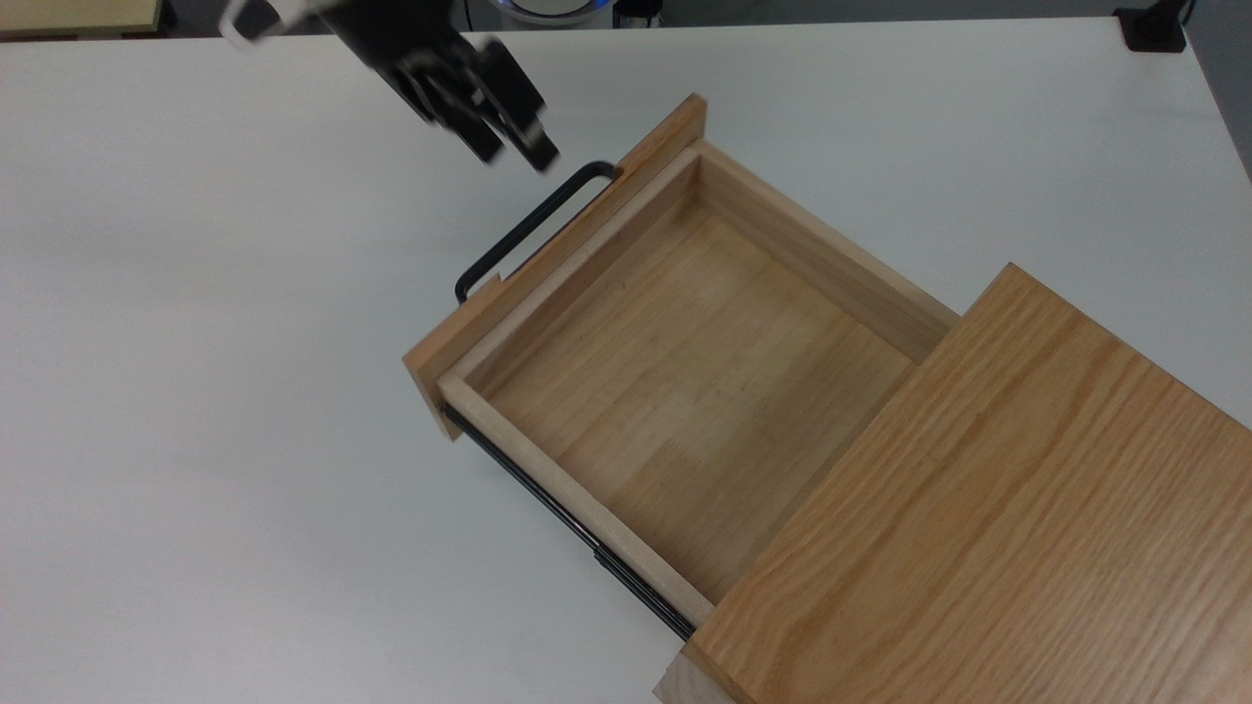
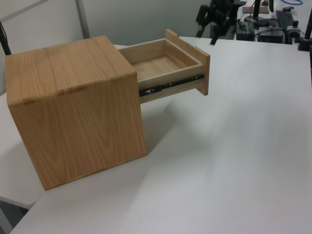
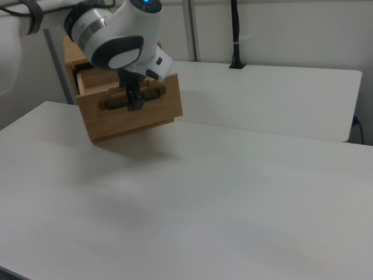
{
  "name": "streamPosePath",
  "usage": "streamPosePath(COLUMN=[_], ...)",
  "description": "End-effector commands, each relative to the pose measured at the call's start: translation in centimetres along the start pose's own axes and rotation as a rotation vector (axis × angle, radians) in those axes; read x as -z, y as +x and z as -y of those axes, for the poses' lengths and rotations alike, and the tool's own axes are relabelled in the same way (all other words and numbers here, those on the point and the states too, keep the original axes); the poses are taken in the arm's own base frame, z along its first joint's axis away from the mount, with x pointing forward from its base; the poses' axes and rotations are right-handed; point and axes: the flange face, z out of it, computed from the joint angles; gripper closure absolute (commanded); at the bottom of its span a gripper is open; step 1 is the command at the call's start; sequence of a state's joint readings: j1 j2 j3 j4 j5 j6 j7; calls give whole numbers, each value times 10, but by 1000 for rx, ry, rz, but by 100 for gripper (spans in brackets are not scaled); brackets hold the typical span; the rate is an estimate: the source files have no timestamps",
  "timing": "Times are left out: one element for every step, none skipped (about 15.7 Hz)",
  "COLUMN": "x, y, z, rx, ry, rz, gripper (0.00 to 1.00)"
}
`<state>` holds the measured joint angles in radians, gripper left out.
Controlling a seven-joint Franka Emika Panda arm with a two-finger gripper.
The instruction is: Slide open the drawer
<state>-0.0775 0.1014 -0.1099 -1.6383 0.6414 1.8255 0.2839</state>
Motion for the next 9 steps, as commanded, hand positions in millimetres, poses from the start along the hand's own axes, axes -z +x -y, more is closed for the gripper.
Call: streamPosePath(x=[42, 48, 54, 57, 65, 68, 72, 85, 94], y=[-17, -20, -25, -27, -33, -38, -39, -44, -46], z=[-25, -26, -27, -33, -37, -41, -48, -48, -50], rx=[38, 67, 108, 164, 243, 327, 373, 396, 398], ry=[-42, -65, -100, -165, -247, -344, -443, -504, -540], rz=[-20, -29, -30, -28, -25, -16, -1, -5, -9], gripper=[0, 0, 0, 0, 0, 0, 0, 0, 0])
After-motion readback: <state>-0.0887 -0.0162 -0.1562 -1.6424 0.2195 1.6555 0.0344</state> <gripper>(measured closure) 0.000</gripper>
